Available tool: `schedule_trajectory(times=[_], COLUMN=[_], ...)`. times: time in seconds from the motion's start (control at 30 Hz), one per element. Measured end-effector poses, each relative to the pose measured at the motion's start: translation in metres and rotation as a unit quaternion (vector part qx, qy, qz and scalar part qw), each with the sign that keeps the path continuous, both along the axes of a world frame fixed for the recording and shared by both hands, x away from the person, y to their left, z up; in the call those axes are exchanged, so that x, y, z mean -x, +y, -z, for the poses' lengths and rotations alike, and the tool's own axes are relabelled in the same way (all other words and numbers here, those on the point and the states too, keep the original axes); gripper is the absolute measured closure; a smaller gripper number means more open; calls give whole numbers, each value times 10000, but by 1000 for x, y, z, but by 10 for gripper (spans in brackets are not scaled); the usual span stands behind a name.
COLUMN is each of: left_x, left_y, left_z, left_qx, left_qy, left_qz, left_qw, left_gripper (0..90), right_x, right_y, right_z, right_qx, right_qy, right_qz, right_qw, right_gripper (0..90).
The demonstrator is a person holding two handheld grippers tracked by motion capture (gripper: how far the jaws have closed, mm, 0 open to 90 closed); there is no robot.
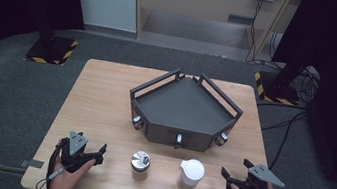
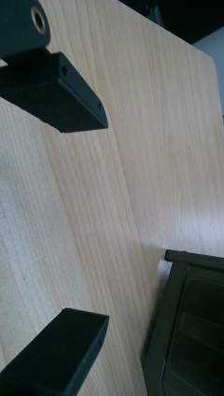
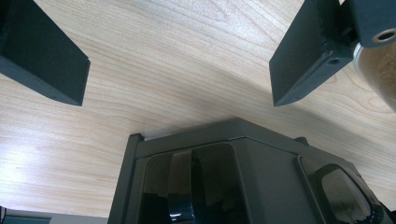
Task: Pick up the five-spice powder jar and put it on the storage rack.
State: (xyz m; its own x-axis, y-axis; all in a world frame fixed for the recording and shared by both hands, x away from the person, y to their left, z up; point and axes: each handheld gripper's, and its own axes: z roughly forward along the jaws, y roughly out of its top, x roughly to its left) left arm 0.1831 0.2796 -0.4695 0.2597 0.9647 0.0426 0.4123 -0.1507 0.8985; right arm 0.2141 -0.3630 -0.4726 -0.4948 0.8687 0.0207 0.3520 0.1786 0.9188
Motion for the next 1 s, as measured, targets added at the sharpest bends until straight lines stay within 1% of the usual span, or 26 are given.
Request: schedule_trajectory(times=[0.07,0.1,0.13,0.23,0.3,0.33,0.4,0.47,0.53,0.57,0.6,0.63,0.7,0.8,0.9,0.97,1.0], left_x=[0,0,1,1,1,1,-2,-4,-5,-6,-7,-8,-9,-10,-10,-11,-12], left_y=[3,3,5,8,11,11,21,28,34,36,37,37,41,49,53,57,59], left_z=[-1,-1,-2,-4,-4,-4,-3,-3,-2,-3,-4,-3,-3,-4,-4,-2,-1], left_qx=[-16,-16,-2,13,-5,-5,77,106,147,182,187,196,296,423,378,458,453], left_qy=[6,6,-10,-26,-17,-17,-9,-10,-23,38,116,134,165,113,34,7,-3], left_qz=[99,99,191,271,391,391,687,901,1059,1101,1096,1082,1148,1360,1551,1661,1742], left_qw=[9999,9999,9998,9996,9992,9992,9976,9959,9943,9938,9937,9938,9928,9897,9872,9851,9837], left_gripper=[67,67,67,73,74,74,87,88,90,91,92,105,113,121,114,104,103], right_x=[0,0,0,1,2,2,2,3,3,3,4,4,4,4,4,4,4], right_y=[0,0,0,-1,-1,-2,-2,-2,-3,-3,-3,-3,-3,-3,-4,-4,-4], right_z=[0,0,0,-1,-1,-1,-1,-1,-2,-2,-2,-2,-2,-2,-2,-2,-2], right_qx=[20,20,21,25,25,22,28,23,27,31,28,25,22,23,19,19,23], right_qy=[9,9,3,-13,-24,-28,-29,-22,-20,-26,-29,-34,-35,-20,-12,-10,-10], right_qz=[3,3,10,27,38,46,54,67,71,77,85,91,96,95,104,109,111], right_qw=[10000,10000,10000,10000,10000,10000,10000,10000,10000,10000,10000,9999,9999,9999,9999,9999,9999], right_gripper=[55,55,55,55,55,56,56,56,57,57,57,57,57,58,59,59,59])
